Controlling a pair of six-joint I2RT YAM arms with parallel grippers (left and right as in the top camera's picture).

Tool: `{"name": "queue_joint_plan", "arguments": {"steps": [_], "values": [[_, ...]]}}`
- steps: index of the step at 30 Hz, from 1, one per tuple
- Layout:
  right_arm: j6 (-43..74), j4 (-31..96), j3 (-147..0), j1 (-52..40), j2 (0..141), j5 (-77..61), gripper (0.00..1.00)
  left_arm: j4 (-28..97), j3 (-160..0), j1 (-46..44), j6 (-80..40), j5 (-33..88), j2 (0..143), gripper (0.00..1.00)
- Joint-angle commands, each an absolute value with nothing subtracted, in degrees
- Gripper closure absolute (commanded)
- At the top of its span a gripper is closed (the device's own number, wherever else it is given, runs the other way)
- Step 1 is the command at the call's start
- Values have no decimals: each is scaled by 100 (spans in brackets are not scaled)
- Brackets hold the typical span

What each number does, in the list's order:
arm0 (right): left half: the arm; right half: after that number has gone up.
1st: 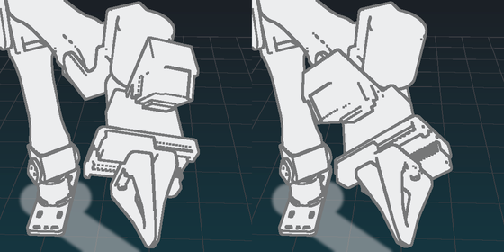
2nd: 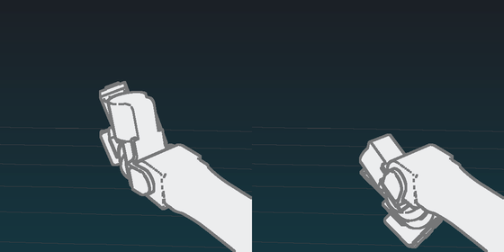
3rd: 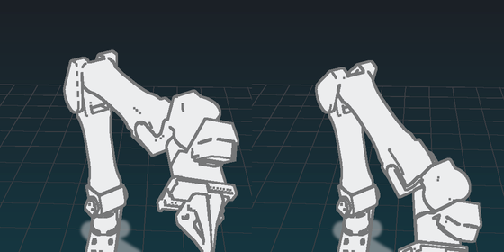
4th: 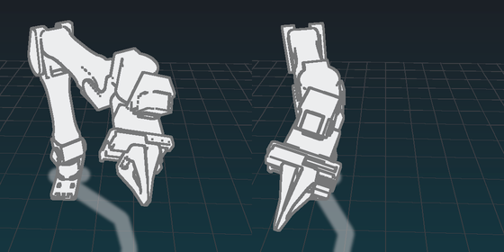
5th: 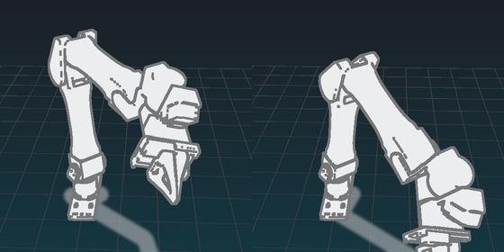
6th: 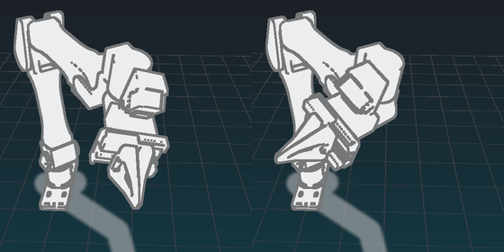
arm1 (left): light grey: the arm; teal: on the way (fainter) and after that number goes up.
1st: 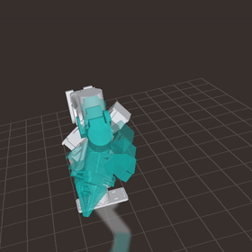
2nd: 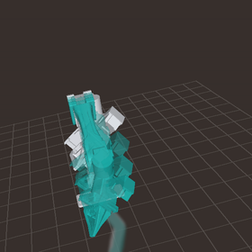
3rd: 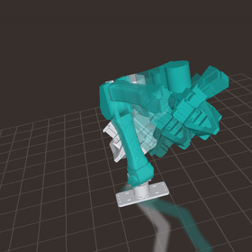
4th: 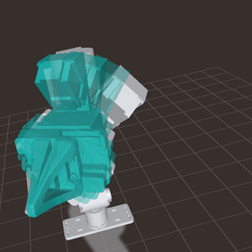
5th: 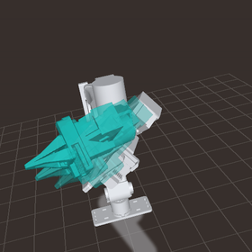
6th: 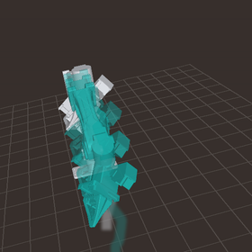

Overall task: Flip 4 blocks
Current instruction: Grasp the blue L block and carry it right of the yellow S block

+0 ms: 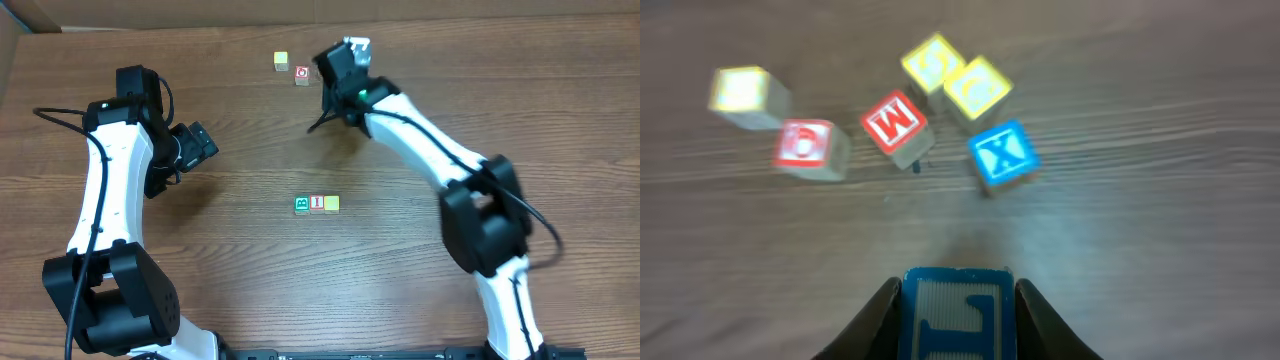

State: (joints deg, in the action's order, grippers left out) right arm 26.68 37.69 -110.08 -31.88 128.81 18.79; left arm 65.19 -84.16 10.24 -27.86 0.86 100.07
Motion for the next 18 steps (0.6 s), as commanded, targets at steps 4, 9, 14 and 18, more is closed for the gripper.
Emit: {"name": "queue_joint_plan", "arguments": {"steps": [4, 9, 14, 18], "values": [[2722, 5166, -11067, -3186, 11402, 1682, 82, 6532, -8532, 1041, -2698, 69, 9909, 0], [3039, 6506, -11065, -3186, 11183, 1135, 83, 6534, -8532, 1041, -2698, 69, 9909, 0], [3212, 7175, -10696, -3245, 11209, 454, 83, 6532, -8532, 1041, -2698, 69, 9909, 0], [3612, 6987, -10031, -3376, 11209, 434, 83, 6532, -8532, 1041, -2698, 69, 9909, 0]]}}
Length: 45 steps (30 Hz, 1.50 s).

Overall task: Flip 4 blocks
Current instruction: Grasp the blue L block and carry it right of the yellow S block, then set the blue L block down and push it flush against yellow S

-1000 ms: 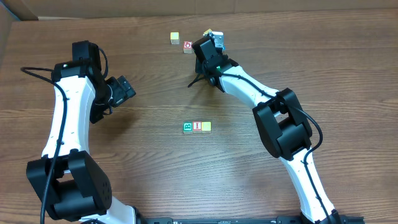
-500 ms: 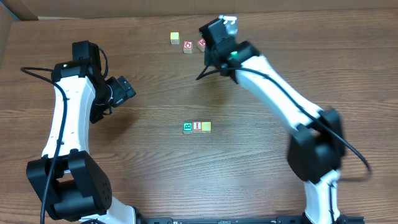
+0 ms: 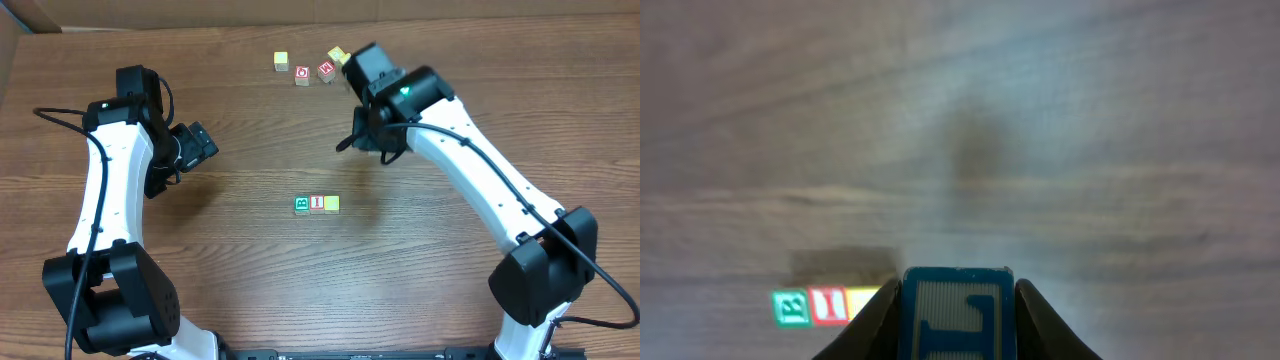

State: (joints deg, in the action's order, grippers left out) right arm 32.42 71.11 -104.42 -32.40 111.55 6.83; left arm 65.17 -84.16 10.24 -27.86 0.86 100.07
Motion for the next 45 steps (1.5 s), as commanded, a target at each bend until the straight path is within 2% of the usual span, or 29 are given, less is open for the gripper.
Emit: {"name": "queue_joint_plan", "arguments": {"steps": [1, 13, 19, 23, 33, 39, 45], "values": [[3612, 6877, -9865, -3415, 11209, 429, 83, 6532, -8532, 1041, -2698, 69, 9909, 0], [3756, 4650, -7660, -3857, 11209, 462, 82, 6532, -8532, 1041, -2698, 69, 9909, 0], [3754, 4097, -7295, -3857, 11209, 460, 82, 6532, -8532, 1041, -2698, 69, 9909, 0], [3752, 4112, -7308, -3857, 11207, 427, 71, 6532, -8532, 1041, -2698, 69, 9909, 0], [3750, 4692, -7638, -3852, 11034, 370, 60, 6532, -8532, 1041, -2698, 69, 9909, 0], [3747, 4781, -7664, -3852, 10787, 370, 39, 6532, -8532, 1041, -2698, 69, 9909, 0], [3579, 4960, -7664, -3824, 10442, 370, 37, 6532, -8532, 1041, -2698, 69, 9909, 0]]}}
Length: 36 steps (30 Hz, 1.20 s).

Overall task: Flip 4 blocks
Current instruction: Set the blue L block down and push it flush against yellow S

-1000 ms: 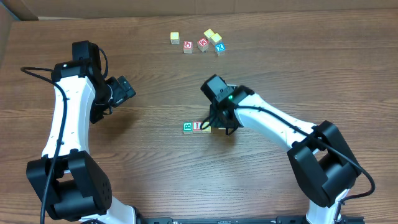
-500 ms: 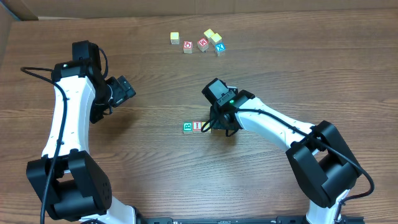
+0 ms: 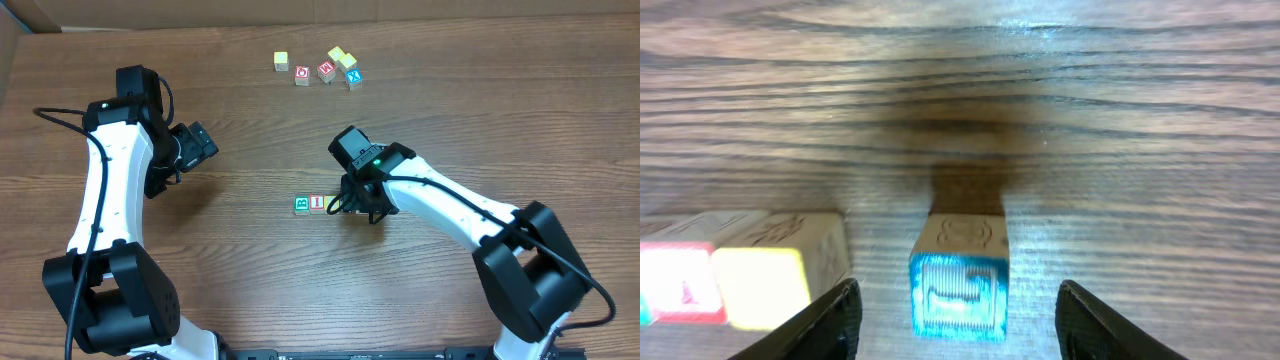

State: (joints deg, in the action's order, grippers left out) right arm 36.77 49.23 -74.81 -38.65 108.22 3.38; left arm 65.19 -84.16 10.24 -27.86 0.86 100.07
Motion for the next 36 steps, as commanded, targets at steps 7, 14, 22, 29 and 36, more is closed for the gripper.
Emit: {"name": "queue_joint_plan", "arguments": {"steps": [7, 14, 22, 29, 36], "values": [[3629, 5406, -7653, -3533, 10239, 366, 52, 6532, -8532, 1041, -2698, 69, 9909, 0], [3809, 5461, -7481, -3249, 10250, 368, 90, 6532, -8532, 1041, -2698, 69, 9909, 0], [3999, 4759, -6816, -3306, 10256, 71, 94, 6532, -8532, 1041, -2698, 69, 9909, 0], [4346, 3815, -6219, -3341, 10265, -163, 95, 6532, -8532, 1041, -2698, 67, 9909, 0], [4348, 3363, -6101, -3356, 10265, -237, 95, 6532, -8532, 1041, -2698, 69, 9909, 0]]}}
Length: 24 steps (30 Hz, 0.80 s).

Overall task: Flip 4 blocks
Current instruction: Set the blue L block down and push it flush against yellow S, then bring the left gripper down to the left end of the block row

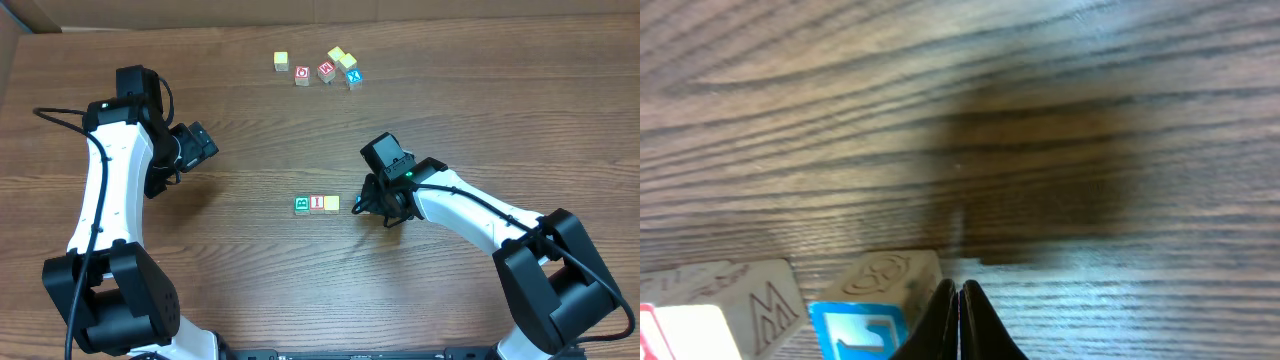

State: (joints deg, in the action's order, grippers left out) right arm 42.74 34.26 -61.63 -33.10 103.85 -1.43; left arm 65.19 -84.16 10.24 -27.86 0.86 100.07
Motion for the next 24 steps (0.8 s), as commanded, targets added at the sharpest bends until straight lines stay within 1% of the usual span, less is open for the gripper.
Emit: {"name": "queue_joint_plan", "arguments": {"steps": [1, 17, 21, 24], "values": [[4346, 3336, -6101, -3371, 10265, -270, 95, 6532, -8532, 1041, -2698, 69, 9909, 0], [4499, 2928, -6101, -3745, 10265, -268, 90, 6532, -8532, 1041, -2698, 69, 9909, 0], [4298, 2821, -6101, -3745, 10265, -266, 89, 6532, -8532, 1041, -2698, 69, 9909, 0], [4154, 2770, -6101, -3745, 10265, -222, 85, 6532, -8532, 1041, -2698, 69, 9909, 0]]}}
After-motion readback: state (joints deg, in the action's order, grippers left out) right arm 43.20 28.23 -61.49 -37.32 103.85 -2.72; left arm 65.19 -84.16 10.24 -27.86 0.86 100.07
